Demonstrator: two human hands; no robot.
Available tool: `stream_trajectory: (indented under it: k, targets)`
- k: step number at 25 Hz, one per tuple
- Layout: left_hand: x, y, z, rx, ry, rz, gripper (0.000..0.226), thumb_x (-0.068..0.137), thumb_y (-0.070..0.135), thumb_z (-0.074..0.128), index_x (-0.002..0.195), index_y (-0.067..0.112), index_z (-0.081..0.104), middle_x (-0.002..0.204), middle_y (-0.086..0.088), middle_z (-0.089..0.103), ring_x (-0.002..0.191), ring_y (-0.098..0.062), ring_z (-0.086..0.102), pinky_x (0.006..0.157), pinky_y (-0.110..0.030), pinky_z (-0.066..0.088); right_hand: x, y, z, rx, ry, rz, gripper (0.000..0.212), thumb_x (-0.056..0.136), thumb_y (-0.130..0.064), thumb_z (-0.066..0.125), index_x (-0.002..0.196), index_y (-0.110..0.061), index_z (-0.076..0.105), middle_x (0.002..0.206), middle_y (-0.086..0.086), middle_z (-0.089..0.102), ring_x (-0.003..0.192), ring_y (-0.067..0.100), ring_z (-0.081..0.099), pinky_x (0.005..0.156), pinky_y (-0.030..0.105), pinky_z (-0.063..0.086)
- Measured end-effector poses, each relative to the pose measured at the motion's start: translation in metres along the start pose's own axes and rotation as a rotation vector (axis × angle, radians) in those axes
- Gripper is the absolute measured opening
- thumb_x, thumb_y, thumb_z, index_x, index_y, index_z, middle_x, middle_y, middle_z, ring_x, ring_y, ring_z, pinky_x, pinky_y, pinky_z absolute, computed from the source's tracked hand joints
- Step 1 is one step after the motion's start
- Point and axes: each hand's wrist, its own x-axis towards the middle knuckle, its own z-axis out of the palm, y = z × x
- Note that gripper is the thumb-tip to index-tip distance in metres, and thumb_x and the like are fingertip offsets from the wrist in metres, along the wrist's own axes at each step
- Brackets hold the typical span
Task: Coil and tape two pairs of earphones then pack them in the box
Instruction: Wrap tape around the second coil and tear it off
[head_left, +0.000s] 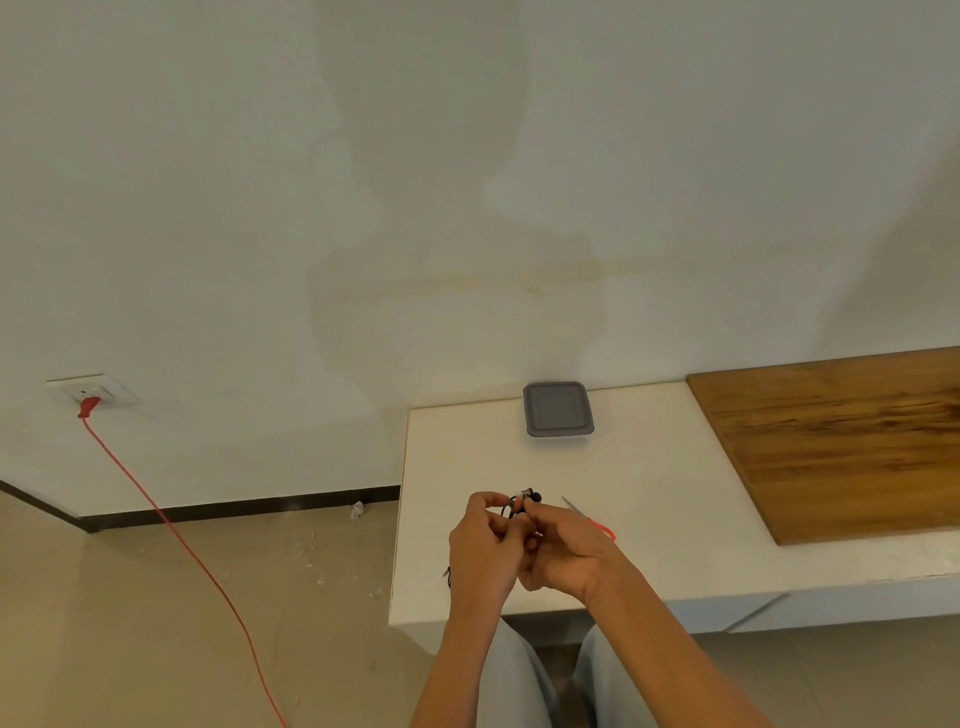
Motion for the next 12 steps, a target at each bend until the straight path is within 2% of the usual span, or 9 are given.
stream_trajectory:
  k: [2, 4, 5, 8, 12]
  targets:
    - [-0.002, -0.002, 0.002, -0.049, 0.022, 0.017, 0.016, 0.088, 0.019, 0.066, 0.100, 0.028, 0.060, 0.072, 0.003, 0.068, 0.065, -0.009, 0.064, 0.063, -0.018, 0.050, 0.000, -0.001, 0.001, -0.037, 0.016, -0.040, 0.020, 0.088, -0.015, 0.063, 0.072, -0.011, 0.074, 0.087, 0.007, 0.057, 0.066, 0.012, 0.044, 0.065, 0.026, 0.037]
    - [-0.004, -0.003, 0.002, -0.104, 0.040, 0.026, 0.019, 0.088, 0.020, 0.065, 0.092, 0.038, 0.063, 0.075, 0.008, 0.071, 0.068, -0.009, 0.067, 0.066, -0.024, 0.054, -0.004, -0.004, 0.003, -0.086, 0.069, -0.110, 0.026, 0.088, -0.014, 0.064, 0.064, -0.010, 0.074, 0.073, 0.007, 0.057, 0.064, 0.012, 0.044, 0.063, 0.023, 0.038]
    - [-0.004, -0.003, 0.001, -0.148, 0.045, 0.013, 0.019, 0.088, 0.021, 0.065, 0.090, 0.040, 0.065, 0.079, 0.011, 0.072, 0.072, -0.007, 0.068, 0.069, -0.023, 0.054, -0.006, -0.005, 0.004, -0.120, 0.106, -0.151, 0.023, 0.087, -0.015, 0.065, 0.066, -0.009, 0.073, 0.067, 0.006, 0.056, 0.063, 0.012, 0.044, 0.061, 0.022, 0.038]
    - [-0.003, 0.003, -0.001, -0.362, 0.061, -0.116, 0.009, 0.086, 0.029, 0.068, 0.081, 0.034, 0.072, 0.077, 0.011, 0.074, 0.076, -0.007, 0.071, 0.068, -0.016, 0.053, -0.005, -0.007, 0.003, -0.281, 0.210, -0.260, 0.017, 0.084, -0.018, 0.069, 0.072, -0.008, 0.066, 0.058, 0.003, 0.054, 0.055, 0.010, 0.040, 0.055, 0.020, 0.037]
    - [0.002, 0.005, -0.002, -0.409, 0.068, -0.197, 0.008, 0.082, 0.027, 0.072, 0.084, 0.019, 0.074, 0.075, -0.001, 0.075, 0.071, -0.015, 0.073, 0.062, -0.017, 0.056, -0.011, -0.010, 0.001, -0.613, 0.279, -0.390, 0.016, 0.084, -0.026, 0.070, 0.081, -0.010, 0.067, 0.064, 0.000, 0.057, 0.052, 0.007, 0.041, 0.049, 0.016, 0.033]
